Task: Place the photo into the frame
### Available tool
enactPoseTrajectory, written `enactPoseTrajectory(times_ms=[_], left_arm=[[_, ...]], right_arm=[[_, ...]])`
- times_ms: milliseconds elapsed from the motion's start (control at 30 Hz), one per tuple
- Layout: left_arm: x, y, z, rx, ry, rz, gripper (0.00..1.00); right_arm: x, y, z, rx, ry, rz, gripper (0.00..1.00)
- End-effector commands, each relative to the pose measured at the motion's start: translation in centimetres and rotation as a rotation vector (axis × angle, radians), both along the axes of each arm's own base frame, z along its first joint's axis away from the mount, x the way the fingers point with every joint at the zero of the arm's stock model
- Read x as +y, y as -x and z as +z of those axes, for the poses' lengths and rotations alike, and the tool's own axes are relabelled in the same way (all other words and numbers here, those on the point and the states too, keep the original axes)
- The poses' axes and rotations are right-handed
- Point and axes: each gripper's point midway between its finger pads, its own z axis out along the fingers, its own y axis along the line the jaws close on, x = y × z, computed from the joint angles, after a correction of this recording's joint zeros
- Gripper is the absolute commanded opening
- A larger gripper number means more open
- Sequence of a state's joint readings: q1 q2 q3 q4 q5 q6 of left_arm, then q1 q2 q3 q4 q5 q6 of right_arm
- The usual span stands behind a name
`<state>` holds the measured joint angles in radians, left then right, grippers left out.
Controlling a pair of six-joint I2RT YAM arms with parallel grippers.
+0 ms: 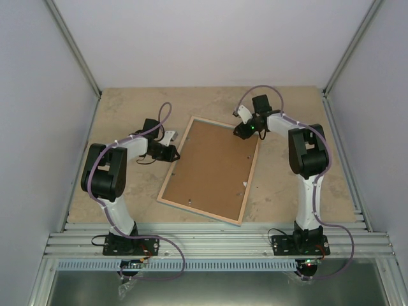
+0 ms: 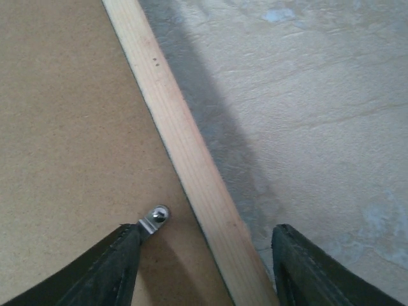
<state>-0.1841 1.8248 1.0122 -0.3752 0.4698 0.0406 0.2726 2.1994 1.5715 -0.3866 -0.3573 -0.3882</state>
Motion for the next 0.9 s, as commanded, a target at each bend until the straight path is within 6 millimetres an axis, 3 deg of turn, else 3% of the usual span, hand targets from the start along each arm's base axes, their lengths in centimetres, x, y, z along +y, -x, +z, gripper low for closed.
enactPoseTrajectory(times_ms=[0, 167, 300, 500, 633, 767, 867], left_arm=[[0.7, 3.4, -4.0, 0.149, -0.039, -0.020, 0.00], [0.7, 3.4, -4.0, 0.149, -0.038, -0.020, 0.00], [0.7, 3.4, -4.0, 0.148, -0.037, -0.023, 0.00], [0.7, 3.4, -4.1, 0.151, -0.036, -0.022, 0.00], [0.7, 3.3, -4.0, 0.148, -0.038, -0.020, 0.00], [0.7, 3.4, -4.0, 0.149, -0.038, -0.023, 0.00], [0.7, 3.5, -4.2, 0.156, -0.034, -0.024, 0.00]], right_arm=[[-1.1, 0.4, -2.2, 0.030, 0.071, -0.018, 0.53], [-1.3, 0.2, -2.2, 0.025, 0.074, -0.024, 0.36], [-0.9, 0.6, -1.8, 0.028, 0.054, -0.004, 0.35], [-0.4, 0.9, 0.3, 0.009, 0.008, 0.034, 0.44], [-1.2, 0.2, 1.7, -0.026, 0.002, 0.028, 0.49], [-2.2, -0.7, 2.4, -0.044, -0.005, 0.010, 0.53], [-1.6, -0.3, 2.6, -0.017, -0.055, 0.026, 0.59]])
